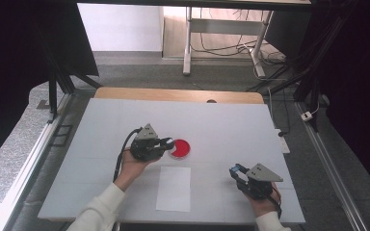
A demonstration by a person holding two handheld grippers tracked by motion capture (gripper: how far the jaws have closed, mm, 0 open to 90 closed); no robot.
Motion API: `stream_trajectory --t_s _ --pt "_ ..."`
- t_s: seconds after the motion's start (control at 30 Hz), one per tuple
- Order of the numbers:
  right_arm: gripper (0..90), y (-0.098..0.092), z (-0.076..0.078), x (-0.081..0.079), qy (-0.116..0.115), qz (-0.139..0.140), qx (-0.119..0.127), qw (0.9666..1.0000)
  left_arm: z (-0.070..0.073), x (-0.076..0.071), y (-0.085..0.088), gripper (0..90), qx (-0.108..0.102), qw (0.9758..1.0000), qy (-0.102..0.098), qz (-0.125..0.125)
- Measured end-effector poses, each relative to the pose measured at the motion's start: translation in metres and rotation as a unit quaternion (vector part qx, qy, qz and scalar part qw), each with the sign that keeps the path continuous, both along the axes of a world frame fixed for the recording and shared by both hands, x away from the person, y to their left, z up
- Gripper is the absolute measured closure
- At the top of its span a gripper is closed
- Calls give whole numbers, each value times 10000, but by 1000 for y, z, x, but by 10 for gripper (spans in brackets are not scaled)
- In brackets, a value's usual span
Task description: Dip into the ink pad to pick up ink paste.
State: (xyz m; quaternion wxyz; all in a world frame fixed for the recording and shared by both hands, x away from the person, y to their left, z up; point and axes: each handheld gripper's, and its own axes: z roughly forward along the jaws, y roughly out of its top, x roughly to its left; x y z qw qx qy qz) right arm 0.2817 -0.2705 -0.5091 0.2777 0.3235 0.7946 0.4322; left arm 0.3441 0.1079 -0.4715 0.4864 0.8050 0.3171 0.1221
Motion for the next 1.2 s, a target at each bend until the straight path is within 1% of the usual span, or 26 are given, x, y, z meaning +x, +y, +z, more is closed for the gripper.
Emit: stream_trajectory --t_s 0.3,0.47,0.6,0.7,0.87,1.2 --pt "650 1 -1 0 18 -13 -40 10000 -8 9 -5 750 83 9999 137 -2" --pt "650 2 -1 1 15 1 -66 10000 -14 16 -10 750 193 9997 175 -24" --pt "650 2 -3 1 26 -7 -53 10000 -18 22 -13 750 233 9996 185 -11" --pt "650 3 -3 2 26 4 -101 9999 -19 26 -16 750 236 9996 167 -24" --pt "650 3 -3 2 24 -12 -118 9999 -21 34 -23 750 281 9994 179 -84" --pt "649 3 -4 2 23 -7 -115 9999 -30 43 -27 750 386 9986 343 -61"
